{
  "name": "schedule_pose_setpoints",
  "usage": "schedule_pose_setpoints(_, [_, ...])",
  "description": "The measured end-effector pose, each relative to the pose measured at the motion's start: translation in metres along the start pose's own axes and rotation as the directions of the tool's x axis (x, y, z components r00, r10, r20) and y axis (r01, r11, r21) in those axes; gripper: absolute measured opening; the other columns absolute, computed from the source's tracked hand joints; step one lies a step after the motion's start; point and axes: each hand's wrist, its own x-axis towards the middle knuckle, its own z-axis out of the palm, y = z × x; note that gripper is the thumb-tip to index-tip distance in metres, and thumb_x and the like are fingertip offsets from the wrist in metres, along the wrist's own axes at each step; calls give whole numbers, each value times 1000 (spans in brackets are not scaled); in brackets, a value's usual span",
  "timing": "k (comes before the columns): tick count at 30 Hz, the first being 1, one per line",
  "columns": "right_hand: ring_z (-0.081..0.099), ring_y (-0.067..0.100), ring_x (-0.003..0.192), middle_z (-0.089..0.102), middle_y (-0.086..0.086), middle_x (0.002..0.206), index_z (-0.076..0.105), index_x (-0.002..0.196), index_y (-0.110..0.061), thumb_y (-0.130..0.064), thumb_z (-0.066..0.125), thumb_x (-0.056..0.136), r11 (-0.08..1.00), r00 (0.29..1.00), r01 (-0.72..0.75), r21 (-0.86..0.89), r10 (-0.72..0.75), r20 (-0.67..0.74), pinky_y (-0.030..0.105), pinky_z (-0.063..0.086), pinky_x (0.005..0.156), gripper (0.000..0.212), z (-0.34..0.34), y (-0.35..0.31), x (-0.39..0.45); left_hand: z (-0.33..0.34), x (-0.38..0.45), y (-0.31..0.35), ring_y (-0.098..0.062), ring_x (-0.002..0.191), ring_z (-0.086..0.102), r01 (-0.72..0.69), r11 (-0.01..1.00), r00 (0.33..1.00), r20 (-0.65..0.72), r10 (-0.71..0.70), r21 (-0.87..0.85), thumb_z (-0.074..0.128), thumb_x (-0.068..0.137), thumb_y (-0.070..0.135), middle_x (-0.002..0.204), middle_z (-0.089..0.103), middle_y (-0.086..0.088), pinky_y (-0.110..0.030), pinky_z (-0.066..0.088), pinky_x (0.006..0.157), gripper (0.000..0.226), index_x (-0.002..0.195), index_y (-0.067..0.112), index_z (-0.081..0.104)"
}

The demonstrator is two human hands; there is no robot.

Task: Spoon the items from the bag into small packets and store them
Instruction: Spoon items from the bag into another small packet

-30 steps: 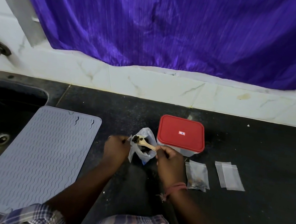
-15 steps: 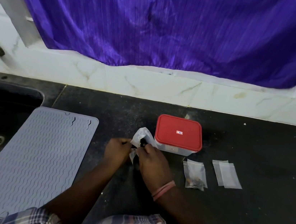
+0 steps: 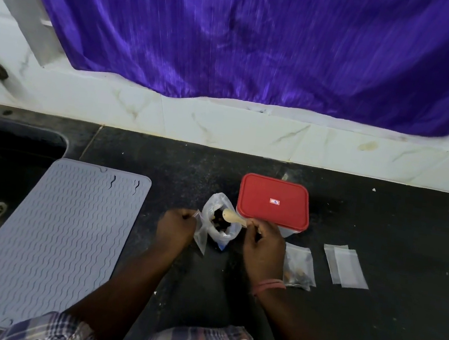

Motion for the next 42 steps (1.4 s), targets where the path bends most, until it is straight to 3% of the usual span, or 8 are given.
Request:
schedule_pose_setpoints(6, [63, 19, 80, 63, 2, 97, 66, 94, -17, -19, 64, 84, 868, 920, 297, -398, -149, 362, 30, 51, 73, 11, 18, 7, 0, 13, 4, 1, -21, 113, 67, -235, 933, 966, 169, 194, 273, 55, 94, 6, 126, 69, -7, -26, 50, 94, 49, 139, 25, 62])
schedule_pose_setpoints(11, [63, 22, 63, 65, 5, 82, 68, 84, -15, -18, 85, 64, 806, 897, 362, -468, -166, 409, 33, 52, 54, 26, 29, 2, -1, 16, 5, 4, -30, 127, 57, -252, 873, 954, 257, 152, 417, 53, 97, 7, 143, 54, -15, -31, 43, 105, 57, 151, 25, 48])
schedule_pose_setpoints(15, [64, 23, 78, 65, 7, 90, 67, 85, -10, -14, 69, 85, 913, 938, 233, -334, -120, 326, 27, 44, 66, 4, 31, -6, 2, 17, 9, 3, -26, 121, 62, -225, 894, 961, 238, 139, 387, 52, 96, 6, 136, 61, -14, -28, 46, 103, 46, 139, 19, 60])
schedule_pose_setpoints(20, [61, 16, 76, 67, 3, 81, 68, 76, -12, -16, 58, 93, 991, 968, -85, -103, 107, 228, 28, 46, 69, 20, 39, -9, 4, 21, 13, 0, -24, 134, 54, -148, 935, 971, 225, 76, 322, 49, 99, 3, 145, 58, -10, -21, 37, 101, 44, 141, 13, 57])
schedule_pose_setpoints(24, [68, 15, 78, 75, 5, 83, 77, 84, -8, -16, 62, 92, 922, 904, -385, 49, 366, 220, 29, 53, 76, 19, 47, -7, 6, 22, 19, -4, -22, 139, 49, -119, 926, 970, 240, 32, 357, 51, 96, 4, 152, 51, -9, -24, 34, 111, 52, 146, 17, 53])
schedule_pose_setpoints(32, [71, 22, 83, 75, 7, 84, 78, 90, -12, -22, 64, 93, 736, 771, -637, 227, 610, 186, 32, 55, 83, 17, 41, -2, 7, 19, 24, -1, -23, 133, 55, -85, 957, 975, 222, 21, 279, 51, 93, 2, 148, 55, -9, -31, 42, 110, 57, 146, 22, 53])
schedule_pose_setpoints(38, [62, 12, 59, 69, 4, 66, 76, 85, -14, -22, 66, 93, 610, 713, -690, 391, 665, 221, 19, 47, 53, 15, 23, -8, 5, 10, 13, -5, -17, 86, 63, -38, 991, 999, 4, 38, 132, 66, 86, 1, 95, 63, 3, -28, 48, 66, 38, 118, 17, 52])
schedule_pose_setpoints(42, [58, 9, 53, 66, 2, 62, 75, 86, -11, -24, 67, 93, 624, 745, -654, 427, 627, 226, 20, 46, 53, 17, 12, -19, 5, 7, 11, -2, -18, 87, 66, -26, 990, 991, -123, 43, 140, 69, 91, 14, 81, 62, 9, -28, 49, 70, 8, 98, 16, 65])
